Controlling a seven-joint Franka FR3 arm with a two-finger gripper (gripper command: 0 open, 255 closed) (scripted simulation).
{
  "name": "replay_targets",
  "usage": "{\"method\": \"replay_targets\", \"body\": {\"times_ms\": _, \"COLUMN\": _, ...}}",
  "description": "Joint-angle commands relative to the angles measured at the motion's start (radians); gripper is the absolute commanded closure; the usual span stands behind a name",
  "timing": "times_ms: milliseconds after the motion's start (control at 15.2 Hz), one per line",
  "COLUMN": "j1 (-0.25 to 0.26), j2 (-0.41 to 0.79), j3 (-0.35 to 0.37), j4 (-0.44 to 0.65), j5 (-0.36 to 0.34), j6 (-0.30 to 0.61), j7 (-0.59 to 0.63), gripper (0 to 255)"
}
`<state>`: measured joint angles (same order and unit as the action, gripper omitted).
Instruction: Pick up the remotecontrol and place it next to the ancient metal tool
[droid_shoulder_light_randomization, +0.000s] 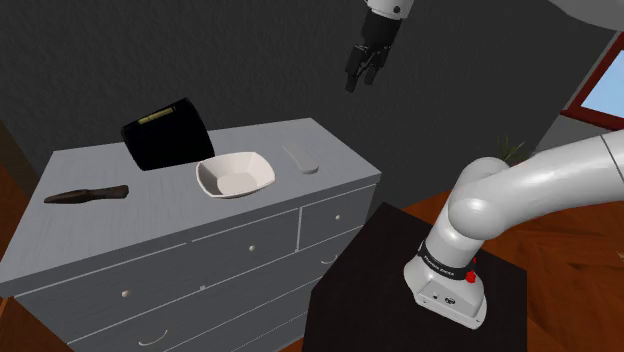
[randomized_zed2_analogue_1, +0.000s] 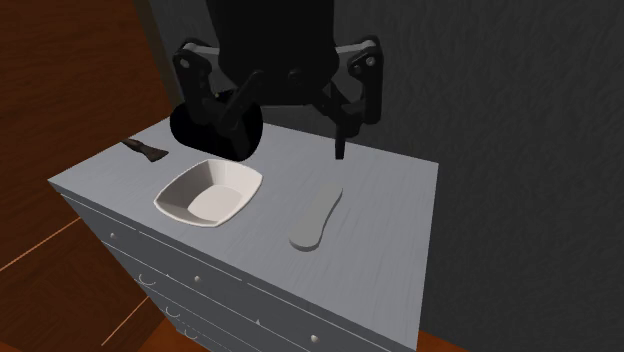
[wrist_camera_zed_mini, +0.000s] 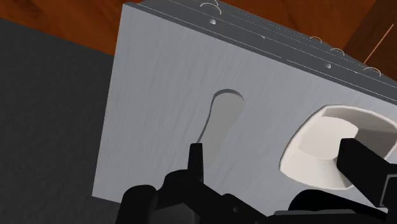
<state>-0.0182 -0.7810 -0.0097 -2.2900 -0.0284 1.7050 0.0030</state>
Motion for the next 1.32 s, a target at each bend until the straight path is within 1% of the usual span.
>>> {"method": "replay_targets", "body": {"times_ms": 0, "j1": 0.0, "j2": 0.0, "j3": 0.0, "j4": 0.0, "j5": 0.0, "j6": 0.0, "j7": 0.0, "gripper": 0}}
{"method": "replay_targets", "body": {"times_ms": 264, "j1": -0.013, "j2": 0.114, "j3": 0.003, "j4": -0.018, "j5": 0.006, "j6": 0.101, "j7": 0.04, "gripper": 0}}
{"method": "replay_targets", "body": {"times_ms": 594, "j1": -0.028, "j2": 0.275, "j3": 0.004, "j4": -0.015, "j5": 0.014, "j6": 0.219, "j7": 0.086, "gripper": 0}}
{"method": "replay_targets", "body": {"times_ms": 924, "j1": -0.041, "j2": 0.449, "j3": 0.002, "j4": 0.017, "j5": 0.022, "j6": 0.323, "j7": 0.13, "gripper": 0}}
{"method": "replay_targets", "body": {"times_ms": 1254, "j1": -0.051, "j2": 0.633, "j3": -0.003, "j4": 0.076, "j5": 0.033, "j6": 0.408, "j7": 0.169, "gripper": 0}}
